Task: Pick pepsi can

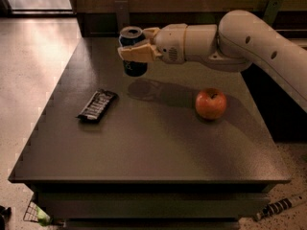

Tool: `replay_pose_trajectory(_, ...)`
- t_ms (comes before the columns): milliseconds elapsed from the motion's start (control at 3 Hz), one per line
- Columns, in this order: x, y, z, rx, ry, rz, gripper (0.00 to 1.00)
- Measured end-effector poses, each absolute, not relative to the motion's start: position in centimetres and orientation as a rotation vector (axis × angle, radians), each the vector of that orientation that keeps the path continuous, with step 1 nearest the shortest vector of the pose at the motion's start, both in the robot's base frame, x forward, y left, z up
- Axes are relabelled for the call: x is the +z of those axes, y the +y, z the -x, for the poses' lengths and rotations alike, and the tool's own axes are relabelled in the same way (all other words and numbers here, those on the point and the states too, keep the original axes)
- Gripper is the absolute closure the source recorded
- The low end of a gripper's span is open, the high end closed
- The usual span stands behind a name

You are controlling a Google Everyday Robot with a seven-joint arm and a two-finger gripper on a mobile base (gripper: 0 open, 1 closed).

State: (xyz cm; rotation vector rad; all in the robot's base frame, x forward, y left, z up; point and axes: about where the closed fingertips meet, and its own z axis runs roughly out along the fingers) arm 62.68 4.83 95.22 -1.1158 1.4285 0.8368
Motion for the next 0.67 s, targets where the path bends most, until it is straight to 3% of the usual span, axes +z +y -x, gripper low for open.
replay_pose_trajectory(667, 100.3, 4.7, -61.6, 0.803, 1.405, 1.116, 1.00)
